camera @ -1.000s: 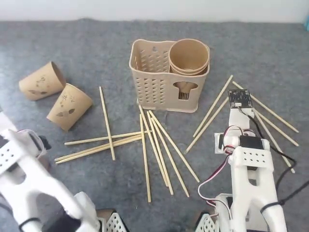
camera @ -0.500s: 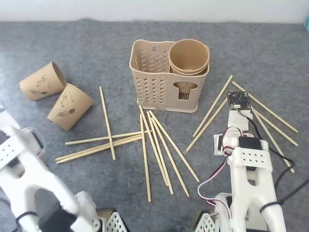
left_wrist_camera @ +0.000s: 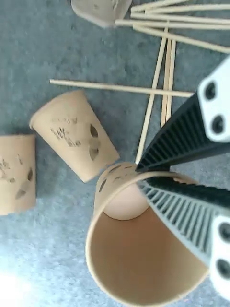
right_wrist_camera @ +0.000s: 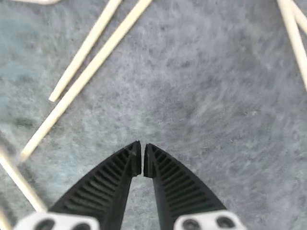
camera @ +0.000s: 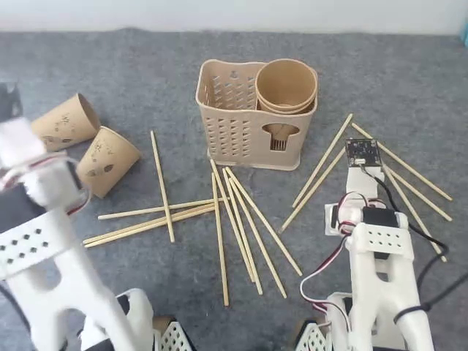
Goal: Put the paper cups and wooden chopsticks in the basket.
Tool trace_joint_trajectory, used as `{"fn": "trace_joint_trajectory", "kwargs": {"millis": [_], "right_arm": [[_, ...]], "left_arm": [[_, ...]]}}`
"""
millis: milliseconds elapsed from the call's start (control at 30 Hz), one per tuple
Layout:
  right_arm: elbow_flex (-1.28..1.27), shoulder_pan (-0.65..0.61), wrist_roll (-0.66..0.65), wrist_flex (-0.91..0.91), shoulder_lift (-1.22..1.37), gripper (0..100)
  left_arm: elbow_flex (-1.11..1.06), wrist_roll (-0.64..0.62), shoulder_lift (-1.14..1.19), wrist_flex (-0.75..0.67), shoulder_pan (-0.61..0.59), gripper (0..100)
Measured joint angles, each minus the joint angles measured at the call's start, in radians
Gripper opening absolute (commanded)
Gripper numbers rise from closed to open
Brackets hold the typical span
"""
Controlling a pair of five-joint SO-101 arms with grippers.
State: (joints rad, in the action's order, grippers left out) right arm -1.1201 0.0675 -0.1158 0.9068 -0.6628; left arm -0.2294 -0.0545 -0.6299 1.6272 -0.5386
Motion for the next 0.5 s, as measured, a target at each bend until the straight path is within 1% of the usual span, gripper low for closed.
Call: {"fn": "trace_joint_trajectory", "kwargs": {"millis": [100,267,400,500], "right_arm": [[0.000,0.015,0.000,0.000,-0.002,3.7],[0.000,0.015,0.000,-0.009,-0.002,3.7],[0.000,0.017,0.000,-0.009,-0.002,3.7],[-0.003,0.015,0.000,-0.025,-0.002,3.7]], "left_arm": [[0.193,-0.040,0.100,0.078,0.112,1],[0.512,-0.089,0.342,0.095,0.284,1],[0.735,-0.095,0.555,0.095,0.407,1],[0.899,-0.095,0.661,0.097,0.488,1]]}}
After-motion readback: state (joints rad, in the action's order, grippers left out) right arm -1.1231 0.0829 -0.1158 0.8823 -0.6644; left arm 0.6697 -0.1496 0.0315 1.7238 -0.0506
